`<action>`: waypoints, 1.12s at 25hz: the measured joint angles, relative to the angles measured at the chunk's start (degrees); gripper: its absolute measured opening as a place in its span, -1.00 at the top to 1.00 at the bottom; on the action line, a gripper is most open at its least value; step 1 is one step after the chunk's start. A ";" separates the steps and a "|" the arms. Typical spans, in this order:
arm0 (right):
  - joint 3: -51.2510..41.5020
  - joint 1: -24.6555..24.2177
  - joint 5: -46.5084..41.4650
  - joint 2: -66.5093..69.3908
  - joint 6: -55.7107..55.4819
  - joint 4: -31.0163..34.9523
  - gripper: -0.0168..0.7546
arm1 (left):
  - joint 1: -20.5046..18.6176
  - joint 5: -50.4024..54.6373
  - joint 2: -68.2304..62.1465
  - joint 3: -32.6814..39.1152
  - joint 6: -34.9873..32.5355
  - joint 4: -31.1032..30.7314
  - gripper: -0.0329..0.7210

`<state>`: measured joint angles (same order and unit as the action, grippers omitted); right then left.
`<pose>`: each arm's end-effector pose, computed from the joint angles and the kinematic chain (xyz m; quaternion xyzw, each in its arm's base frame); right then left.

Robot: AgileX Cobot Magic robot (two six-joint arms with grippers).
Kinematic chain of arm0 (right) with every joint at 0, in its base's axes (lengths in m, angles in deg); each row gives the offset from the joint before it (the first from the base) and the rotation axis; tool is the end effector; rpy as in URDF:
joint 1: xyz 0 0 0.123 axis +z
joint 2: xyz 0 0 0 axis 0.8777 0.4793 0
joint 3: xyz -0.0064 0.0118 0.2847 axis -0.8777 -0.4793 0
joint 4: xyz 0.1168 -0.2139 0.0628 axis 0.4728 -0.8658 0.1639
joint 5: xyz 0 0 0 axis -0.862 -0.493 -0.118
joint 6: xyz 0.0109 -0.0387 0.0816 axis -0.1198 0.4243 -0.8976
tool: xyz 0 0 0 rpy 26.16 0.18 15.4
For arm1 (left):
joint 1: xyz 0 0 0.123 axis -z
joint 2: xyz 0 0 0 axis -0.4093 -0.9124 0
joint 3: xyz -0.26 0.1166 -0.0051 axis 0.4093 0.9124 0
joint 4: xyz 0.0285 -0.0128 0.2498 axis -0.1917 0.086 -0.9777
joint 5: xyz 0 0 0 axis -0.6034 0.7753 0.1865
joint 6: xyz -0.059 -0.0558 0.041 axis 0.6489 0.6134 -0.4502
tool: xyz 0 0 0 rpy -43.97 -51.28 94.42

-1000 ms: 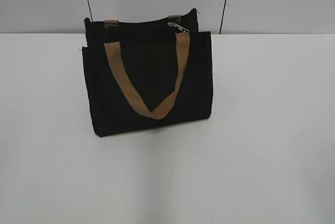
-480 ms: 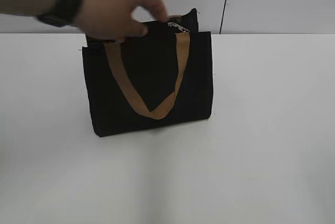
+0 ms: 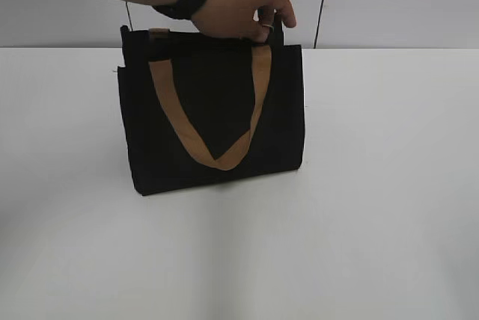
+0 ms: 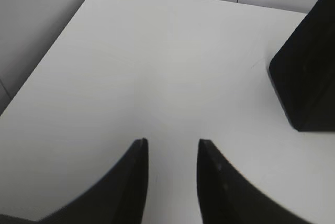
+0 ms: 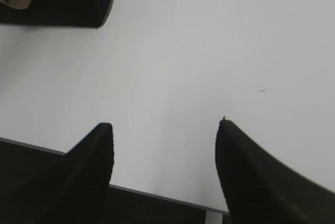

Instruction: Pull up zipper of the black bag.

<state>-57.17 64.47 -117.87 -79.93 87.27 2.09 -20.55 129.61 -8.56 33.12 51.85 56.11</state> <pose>-0.0051 0.0123 0.2663 -0.1261 0.8563 0.0342 0.4996 -0.0104 0.0096 0.2880 -0.0557 0.8404 -0.0108 0.5390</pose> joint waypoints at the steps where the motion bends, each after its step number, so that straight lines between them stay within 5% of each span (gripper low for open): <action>1: 0.00 0.00 0.00 0.00 0.00 0.00 -0.26 | 0.00 0.00 0.00 0.00 0.00 0.00 0.27; 28: 0.00 0.00 0.05 0.00 0.00 0.00 -0.26 | 0.00 0.00 0.00 0.00 0.00 0.00 0.27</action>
<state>-57.17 64.47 -117.83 -79.93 87.27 2.09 -20.55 129.61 -8.56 33.12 51.85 56.11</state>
